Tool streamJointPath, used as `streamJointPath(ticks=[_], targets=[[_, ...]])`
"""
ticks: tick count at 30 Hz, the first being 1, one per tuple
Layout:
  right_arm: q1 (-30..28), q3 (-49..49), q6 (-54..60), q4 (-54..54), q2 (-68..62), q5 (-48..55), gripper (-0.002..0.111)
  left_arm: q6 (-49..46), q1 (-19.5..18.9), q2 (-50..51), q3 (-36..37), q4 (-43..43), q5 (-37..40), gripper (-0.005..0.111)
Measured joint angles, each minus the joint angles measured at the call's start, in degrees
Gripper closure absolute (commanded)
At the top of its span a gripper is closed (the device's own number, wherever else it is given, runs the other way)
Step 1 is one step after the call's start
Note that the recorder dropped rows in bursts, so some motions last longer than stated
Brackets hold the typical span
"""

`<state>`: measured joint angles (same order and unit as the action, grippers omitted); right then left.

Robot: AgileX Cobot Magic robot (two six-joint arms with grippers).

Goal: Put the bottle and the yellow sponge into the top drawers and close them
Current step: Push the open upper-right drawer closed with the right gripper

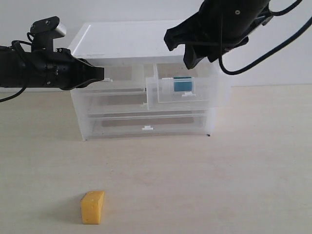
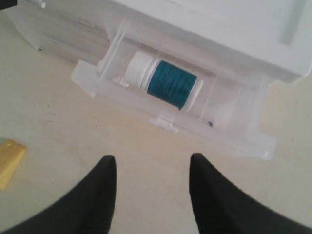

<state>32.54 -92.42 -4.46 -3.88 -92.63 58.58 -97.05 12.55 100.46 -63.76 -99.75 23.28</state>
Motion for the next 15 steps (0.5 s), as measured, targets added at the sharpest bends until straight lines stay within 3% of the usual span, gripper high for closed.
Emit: streamJointPath(ticks=[7,15], targets=[[0.0,10.87,-7.82,-2.73,0.12,-7.9,0.066,0.0,0.0,0.0,0.0,0.0,0.0,0.103],[0.0,11.58,-12.88,-5.81,-4.21,-13.24,0.066,0.0,0.0,0.0,0.0,0.0,0.0,0.103]])
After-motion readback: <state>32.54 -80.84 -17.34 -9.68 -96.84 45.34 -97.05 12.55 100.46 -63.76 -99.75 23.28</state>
